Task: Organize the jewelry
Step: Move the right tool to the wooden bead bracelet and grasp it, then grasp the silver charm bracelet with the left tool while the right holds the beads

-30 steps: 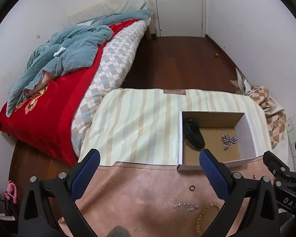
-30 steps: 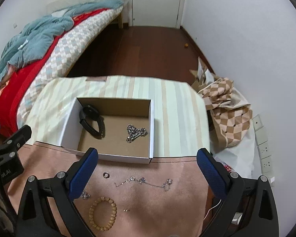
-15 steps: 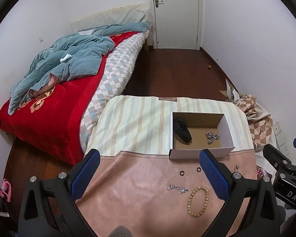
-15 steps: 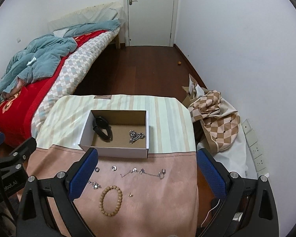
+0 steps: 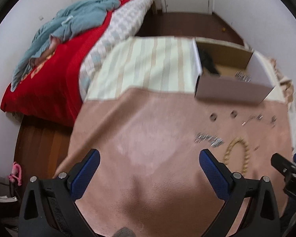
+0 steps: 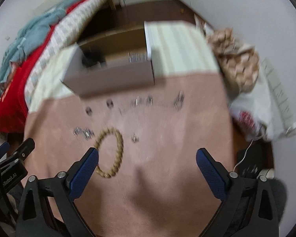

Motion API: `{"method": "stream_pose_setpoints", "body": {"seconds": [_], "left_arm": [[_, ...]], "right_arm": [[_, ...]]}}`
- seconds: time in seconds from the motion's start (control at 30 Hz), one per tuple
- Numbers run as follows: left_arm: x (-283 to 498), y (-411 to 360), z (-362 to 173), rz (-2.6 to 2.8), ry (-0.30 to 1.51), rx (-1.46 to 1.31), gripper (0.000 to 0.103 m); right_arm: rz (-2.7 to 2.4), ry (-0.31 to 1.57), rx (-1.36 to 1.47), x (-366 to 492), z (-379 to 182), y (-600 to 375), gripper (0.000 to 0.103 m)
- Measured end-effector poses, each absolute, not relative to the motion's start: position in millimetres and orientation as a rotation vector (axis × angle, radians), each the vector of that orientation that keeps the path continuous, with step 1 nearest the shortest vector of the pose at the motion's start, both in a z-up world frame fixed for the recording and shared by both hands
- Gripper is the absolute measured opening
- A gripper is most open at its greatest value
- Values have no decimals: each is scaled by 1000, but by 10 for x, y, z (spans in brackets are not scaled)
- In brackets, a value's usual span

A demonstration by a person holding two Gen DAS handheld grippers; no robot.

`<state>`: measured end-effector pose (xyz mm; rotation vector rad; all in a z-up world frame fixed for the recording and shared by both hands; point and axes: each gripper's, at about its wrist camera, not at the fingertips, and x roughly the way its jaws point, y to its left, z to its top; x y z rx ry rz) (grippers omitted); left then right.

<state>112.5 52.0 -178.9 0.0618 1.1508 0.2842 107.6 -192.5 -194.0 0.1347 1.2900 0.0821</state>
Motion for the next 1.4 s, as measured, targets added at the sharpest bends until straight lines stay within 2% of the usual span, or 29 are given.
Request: {"method": "stream_pose_setpoints", "body": {"seconds": [0.07,0.23,0.33,0.37,0.4,0.43,0.47,0.87,1.13,1.2,1.27,1.4], "left_arm": [[1141,557,-1917,298,1179,68,103],[1178,672,-2088,321,1223,53,103],[1213,713,-2137,320,1230,45,103],[1222,705,-2143,314,1230,44,103],[1233,692,-2150,309,1230,46,103],[1245,677,-2157,305,1231,49,103],[1252,655,-2163,298,1231,51,103],[1397,266,-2260,171,1250,43,103],[1549,-15,-2373,101,1246,38,102],[1567,-60,-2390,90,1248,38,96],[1590,-107,-2412,77,1252,43,86],[1605,-201,-2437,60,1248,58,81]], "right_arm": [[91,1314,142,1074,-2129,-1869,84],[126,1320,140,1059,-2381,-1664,79],[133,1290,44,1035,-2388,-1493,70],[136,1283,17,1047,-2367,-1463,61],[129,1273,-16,1041,-2355,-1440,44],[126,1267,-32,1032,-2343,-1434,32],[131,1269,-33,1026,-2339,-1451,9],[66,1259,82,884,-2119,-2148,9],[27,1270,120,937,-2206,-2336,9],[23,1276,122,939,-2227,-2327,9],[20,1282,125,948,-2256,-2340,9],[12,1292,136,970,-2306,-2375,9]]}}
